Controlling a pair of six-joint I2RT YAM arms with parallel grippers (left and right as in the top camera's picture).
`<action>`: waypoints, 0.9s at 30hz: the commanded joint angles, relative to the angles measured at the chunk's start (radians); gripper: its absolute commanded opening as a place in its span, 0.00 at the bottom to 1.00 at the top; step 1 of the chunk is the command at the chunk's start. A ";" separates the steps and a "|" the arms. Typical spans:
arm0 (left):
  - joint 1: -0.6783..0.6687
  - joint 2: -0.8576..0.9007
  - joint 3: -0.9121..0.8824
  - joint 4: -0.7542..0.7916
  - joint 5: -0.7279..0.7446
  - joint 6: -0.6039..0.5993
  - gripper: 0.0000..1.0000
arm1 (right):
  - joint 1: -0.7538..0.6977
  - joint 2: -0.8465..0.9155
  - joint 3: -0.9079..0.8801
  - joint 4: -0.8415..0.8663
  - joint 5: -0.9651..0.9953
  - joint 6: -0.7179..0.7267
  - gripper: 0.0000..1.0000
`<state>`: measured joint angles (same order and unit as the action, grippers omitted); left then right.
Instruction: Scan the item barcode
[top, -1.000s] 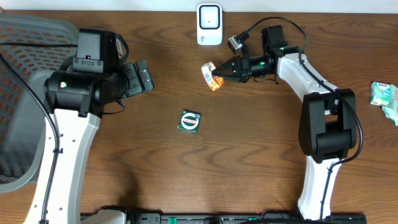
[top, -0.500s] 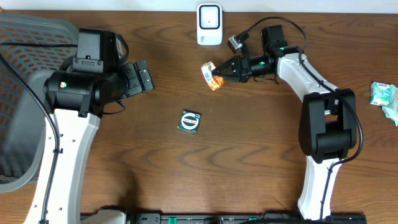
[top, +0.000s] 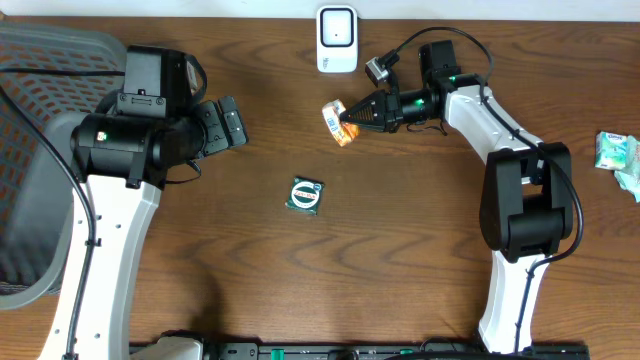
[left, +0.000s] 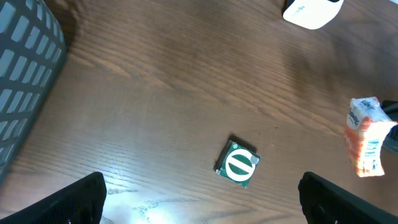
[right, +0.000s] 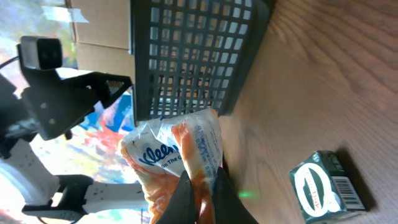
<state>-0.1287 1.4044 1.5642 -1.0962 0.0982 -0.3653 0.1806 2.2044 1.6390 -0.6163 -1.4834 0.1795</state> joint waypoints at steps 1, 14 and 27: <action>0.004 0.000 0.012 -0.003 -0.006 0.006 0.98 | 0.020 0.000 -0.003 -0.002 0.060 0.007 0.01; 0.004 0.000 0.012 -0.003 -0.006 0.006 0.98 | 0.158 -0.009 -0.003 0.000 1.017 0.047 0.02; 0.004 0.000 0.012 -0.003 -0.006 0.006 0.98 | 0.228 -0.121 0.031 0.289 1.664 -0.343 0.01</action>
<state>-0.1287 1.4044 1.5642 -1.0966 0.0982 -0.3653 0.3870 2.1384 1.6421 -0.3889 0.0017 0.0166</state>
